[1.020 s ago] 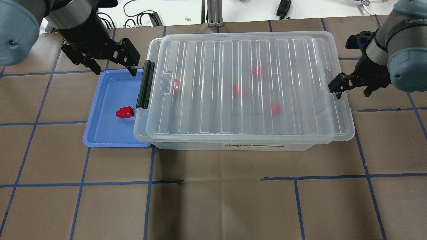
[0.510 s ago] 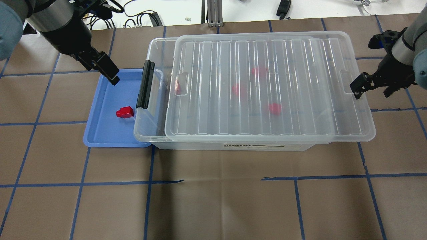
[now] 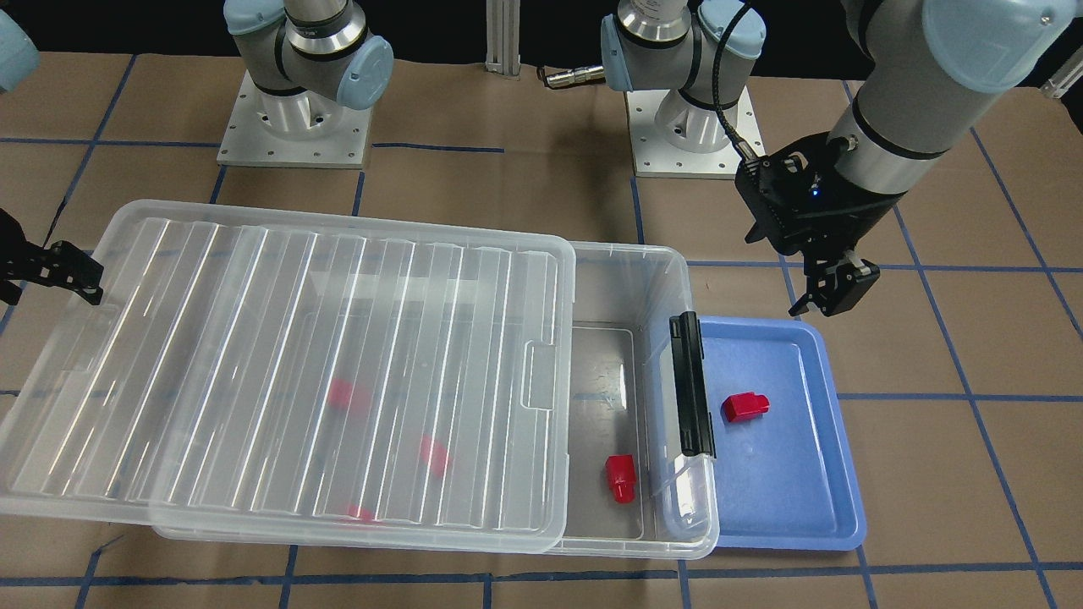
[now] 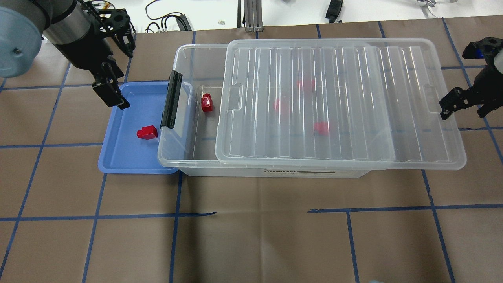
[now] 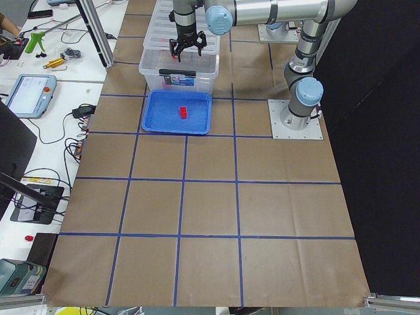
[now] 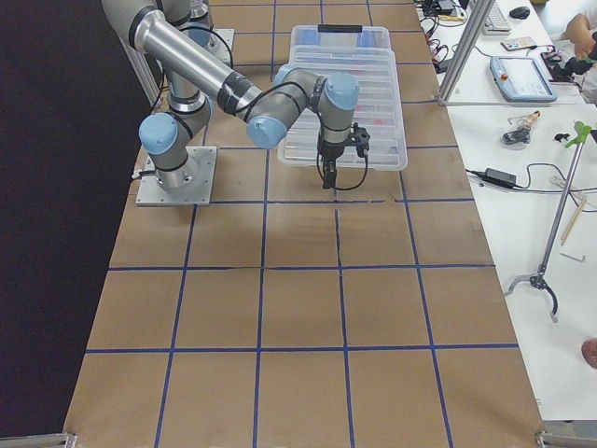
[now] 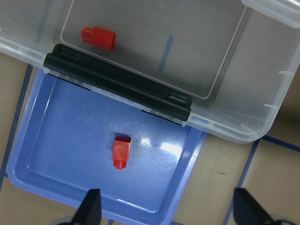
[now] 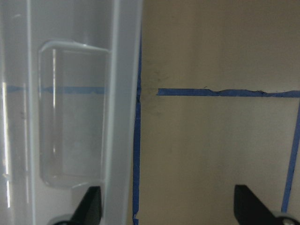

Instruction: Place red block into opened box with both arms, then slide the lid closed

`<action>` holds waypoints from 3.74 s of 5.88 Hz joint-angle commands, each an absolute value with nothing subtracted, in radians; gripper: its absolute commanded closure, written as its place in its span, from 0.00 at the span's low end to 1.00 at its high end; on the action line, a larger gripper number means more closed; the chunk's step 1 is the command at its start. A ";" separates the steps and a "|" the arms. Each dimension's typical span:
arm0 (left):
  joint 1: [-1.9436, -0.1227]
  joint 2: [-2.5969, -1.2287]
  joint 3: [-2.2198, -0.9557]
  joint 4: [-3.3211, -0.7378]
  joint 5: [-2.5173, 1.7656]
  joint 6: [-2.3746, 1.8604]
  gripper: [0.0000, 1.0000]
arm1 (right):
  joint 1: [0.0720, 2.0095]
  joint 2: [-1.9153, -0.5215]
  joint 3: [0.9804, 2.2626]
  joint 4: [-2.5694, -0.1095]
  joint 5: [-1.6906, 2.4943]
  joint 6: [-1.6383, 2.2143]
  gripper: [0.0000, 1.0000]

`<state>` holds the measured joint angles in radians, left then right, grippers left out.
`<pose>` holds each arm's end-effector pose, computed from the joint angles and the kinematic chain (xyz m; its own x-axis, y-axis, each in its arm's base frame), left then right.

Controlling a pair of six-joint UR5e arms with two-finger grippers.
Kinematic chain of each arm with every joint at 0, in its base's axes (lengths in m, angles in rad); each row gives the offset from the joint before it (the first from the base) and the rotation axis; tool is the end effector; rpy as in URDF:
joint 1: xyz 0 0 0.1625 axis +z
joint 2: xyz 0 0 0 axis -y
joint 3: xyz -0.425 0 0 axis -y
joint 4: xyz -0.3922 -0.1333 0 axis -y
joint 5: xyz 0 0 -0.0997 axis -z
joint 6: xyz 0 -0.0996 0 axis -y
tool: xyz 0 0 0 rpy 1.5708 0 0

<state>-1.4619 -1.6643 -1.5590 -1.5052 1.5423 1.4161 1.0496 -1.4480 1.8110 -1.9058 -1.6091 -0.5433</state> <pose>-0.0779 -0.5403 0.4525 -0.2605 0.9653 0.0203 0.9650 0.2609 -0.0257 -0.1444 -0.5116 0.3428 -0.9996 -0.0230 0.0183 -0.0222 0.9988 0.0437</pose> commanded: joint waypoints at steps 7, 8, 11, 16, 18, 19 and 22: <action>-1.335 -1.906 -1.787 -1.073 1.529 1.672 0.02 | 0.982 -1.529 1.769 -1.876 -1.654 -0.577 0.00; -1.341 -1.946 -1.798 -1.054 1.525 1.672 0.02 | 1.009 -1.576 1.758 -1.796 -1.641 -0.480 0.00; -1.351 -2.057 -1.833 -0.930 1.519 1.664 0.02 | 1.324 -1.531 1.443 -1.481 -1.628 -0.015 0.00; -1.362 -1.904 -1.763 -1.086 1.517 1.660 0.90 | 1.548 -1.496 1.428 -1.488 -1.557 0.104 0.00; -1.365 -1.813 -1.599 -1.373 1.426 1.625 0.90 | 1.545 -1.494 1.430 -1.489 -1.559 0.089 0.00; -1.409 -1.803 -1.570 -1.406 1.370 1.588 0.90 | 1.545 -1.494 1.430 -1.494 -1.560 0.089 0.00; -1.615 -1.795 -1.590 -1.349 1.351 1.439 0.95 | 1.543 -1.494 1.431 -1.497 -1.560 0.090 0.00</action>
